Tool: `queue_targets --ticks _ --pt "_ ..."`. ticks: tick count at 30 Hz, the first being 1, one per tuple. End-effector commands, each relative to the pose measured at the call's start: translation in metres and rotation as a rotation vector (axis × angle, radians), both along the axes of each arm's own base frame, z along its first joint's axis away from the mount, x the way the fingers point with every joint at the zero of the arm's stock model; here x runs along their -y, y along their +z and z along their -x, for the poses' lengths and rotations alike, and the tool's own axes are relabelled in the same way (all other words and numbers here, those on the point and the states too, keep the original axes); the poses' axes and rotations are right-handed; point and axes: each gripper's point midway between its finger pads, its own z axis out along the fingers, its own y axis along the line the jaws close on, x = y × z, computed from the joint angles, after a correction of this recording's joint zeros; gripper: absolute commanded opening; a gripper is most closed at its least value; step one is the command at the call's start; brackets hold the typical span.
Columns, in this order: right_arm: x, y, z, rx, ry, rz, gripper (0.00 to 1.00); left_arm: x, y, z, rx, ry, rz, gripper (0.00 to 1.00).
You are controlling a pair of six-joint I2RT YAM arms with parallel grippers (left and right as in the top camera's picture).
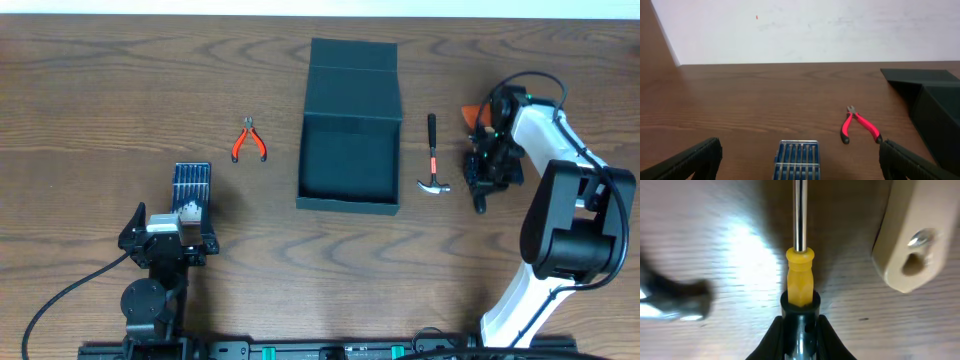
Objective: Pack container
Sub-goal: 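Lift the screwdriver and carry it over the green box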
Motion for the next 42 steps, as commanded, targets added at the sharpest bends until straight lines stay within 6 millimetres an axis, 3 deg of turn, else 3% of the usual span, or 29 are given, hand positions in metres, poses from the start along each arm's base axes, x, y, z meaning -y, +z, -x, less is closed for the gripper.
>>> queue_targets --ticks 1,12,22,28,33,42 --pt "-0.009 0.021 -0.025 0.075 0.035 -0.004 0.01 0.001 -0.017 0.000 -0.041 -0.004 -0.009 0.98" --pt "-0.050 0.101 -0.070 0.223 0.168 -0.014 0.01 0.001 -0.017 0.000 -0.041 -0.004 -0.009 0.99" --pt "-0.132 0.170 -0.087 0.364 0.394 -0.053 0.01 0.001 -0.017 0.000 -0.041 -0.004 -0.009 0.99" --pt "-0.199 0.195 -0.079 0.432 0.584 -0.126 0.01 0.001 -0.017 0.000 -0.041 -0.004 -0.009 0.99" --pt "-0.253 0.197 -0.051 0.415 0.820 -0.236 0.01 0.001 -0.017 0.000 -0.041 -0.004 -0.009 0.98" --pt "-0.288 0.195 -0.017 0.362 1.049 -0.279 0.01 0.001 -0.017 0.000 -0.041 -0.004 -0.009 0.99"
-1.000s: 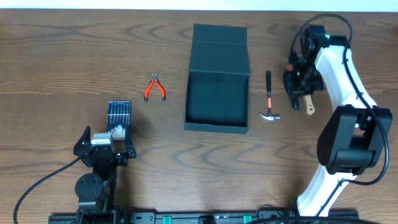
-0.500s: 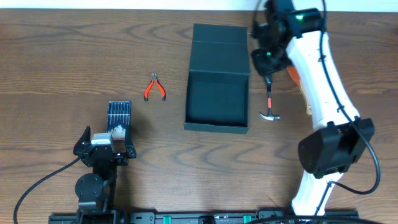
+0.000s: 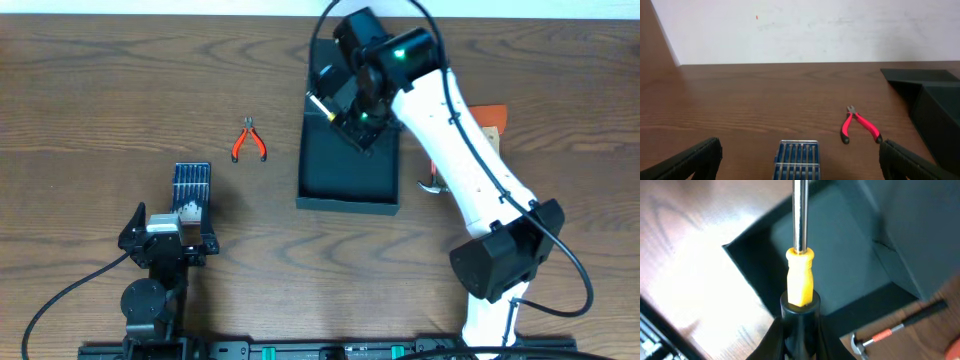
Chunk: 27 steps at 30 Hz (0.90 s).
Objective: Pack container
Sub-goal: 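Lift the screwdriver and carry it over the green box, then lower the screwdriver into the box and open the right gripper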
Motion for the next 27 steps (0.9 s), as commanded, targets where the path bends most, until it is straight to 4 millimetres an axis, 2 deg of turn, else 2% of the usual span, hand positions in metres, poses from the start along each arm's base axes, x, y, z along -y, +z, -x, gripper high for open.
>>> queue_targets --ticks 1,6,13,18,24,27 --pt "-0.010 0.016 0.008 0.037 0.108 -0.033 0.01 0.001 -0.017 0.000 -0.041 -0.004 -0.009 0.98" --pt "-0.008 0.015 0.011 0.030 0.129 -0.024 0.01 0.001 -0.017 0.000 -0.041 -0.004 -0.009 0.99" --pt "-0.002 0.010 0.006 -0.011 -0.039 -0.033 0.01 0.001 -0.017 0.000 -0.041 -0.004 -0.009 0.99" --pt "0.005 -0.011 0.006 -0.047 -0.097 0.011 0.01 0.001 -0.017 0.000 -0.041 -0.004 -0.009 0.98" --pt "0.025 -0.045 -0.006 -0.044 -0.389 0.105 0.01 0.001 -0.017 0.000 -0.041 -0.004 -0.009 0.99" --pt "0.031 -0.056 -0.006 -0.064 -0.513 0.114 0.01 0.001 -0.017 0.000 -0.041 -0.004 -0.009 0.98"
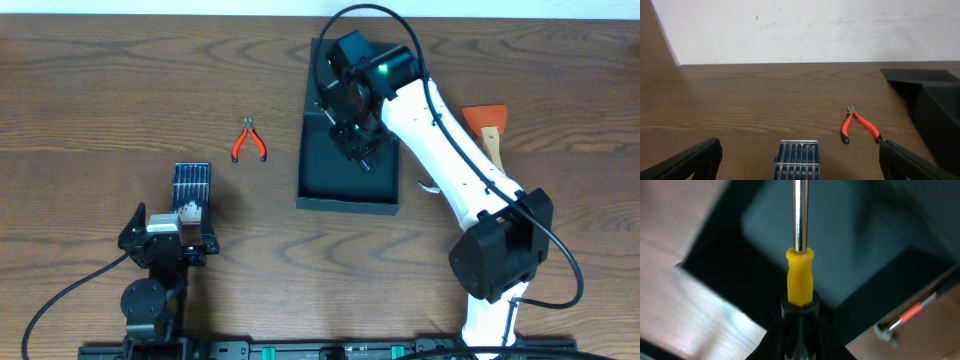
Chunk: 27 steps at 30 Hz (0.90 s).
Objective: Pack container
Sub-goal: 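Lower the screwdriver into the box and open the right gripper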
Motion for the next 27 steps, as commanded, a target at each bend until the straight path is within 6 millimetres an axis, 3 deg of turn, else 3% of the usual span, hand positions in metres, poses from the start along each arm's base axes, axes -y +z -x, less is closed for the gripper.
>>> queue_targets --ticks 1,9,17,27 --pt "0.016 -0.007 -0.004 0.000 -0.247 0.032 0.01 0.001 -0.017 0.000 -0.041 -0.004 -0.009 0.98" --pt "0.032 -0.018 -0.001 -0.015 -0.493 0.082 0.01 0.001 -0.017 0.000 -0.041 -0.004 -0.009 0.99" --pt "0.038 -0.022 0.000 -0.012 -0.599 0.103 0.01 0.001 -0.017 0.000 -0.041 -0.004 -0.009 0.99" --pt "0.044 -0.051 0.011 -0.048 -0.647 0.134 0.01 0.001 -0.017 0.000 -0.041 -0.004 -0.009 0.99"
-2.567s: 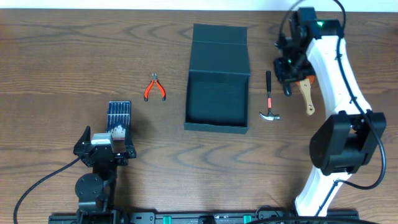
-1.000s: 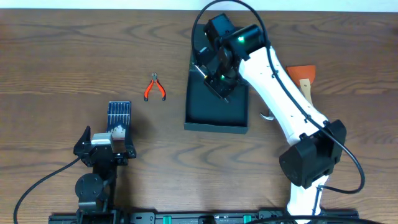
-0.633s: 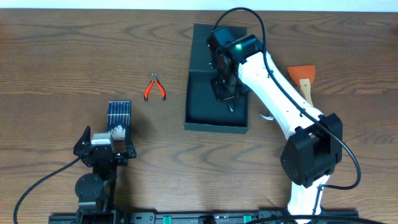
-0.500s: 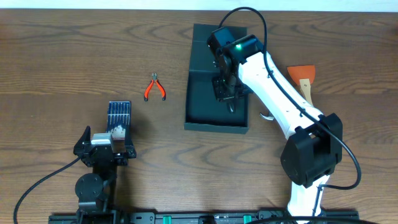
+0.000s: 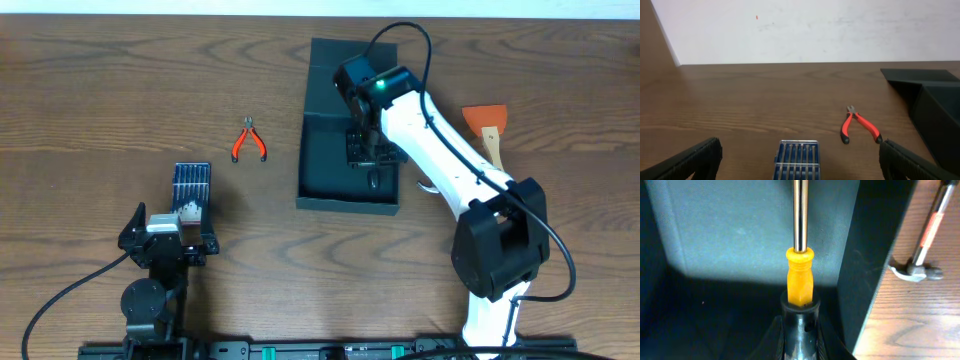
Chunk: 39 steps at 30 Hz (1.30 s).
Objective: Pack container
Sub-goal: 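Lower the screwdriver into the box and open the right gripper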
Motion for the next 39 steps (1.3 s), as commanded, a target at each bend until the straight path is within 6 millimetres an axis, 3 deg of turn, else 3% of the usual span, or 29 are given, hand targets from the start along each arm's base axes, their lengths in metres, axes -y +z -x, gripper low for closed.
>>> queue_targets --ticks 1,16,25,26,29,31,39 --pt "0.009 -0.007 0.005 -0.007 -0.051 0.022 0.01 0.001 -0.017 0.000 -0.041 -0.004 -0.009 0.99" --pt "0.014 -0.046 0.029 -0.084 -0.082 0.028 0.01 0.001 -0.017 0.000 -0.041 -0.004 -0.009 0.98" --pt "0.011 -0.049 0.029 -0.086 -0.084 0.008 0.01 0.001 -0.017 0.000 -0.040 -0.004 -0.009 0.98" --pt "0.011 -0.049 0.029 -0.085 -0.084 0.007 0.04 0.001 -0.017 0.000 -0.040 -0.004 -0.009 0.99" --pt "0.011 -0.049 0.029 -0.084 -0.080 0.007 0.38 0.001 -0.017 0.000 -0.040 -0.004 -0.009 0.99" --pt "0.011 -0.049 0.029 -0.084 -0.078 0.006 0.46 0.001 -0.017 0.000 -0.040 -0.004 -0.009 0.98" --pt "0.009 -0.050 0.020 -0.054 -0.040 -0.013 0.54 0.001 -0.017 0.000 -0.041 -0.004 -0.009 0.98"
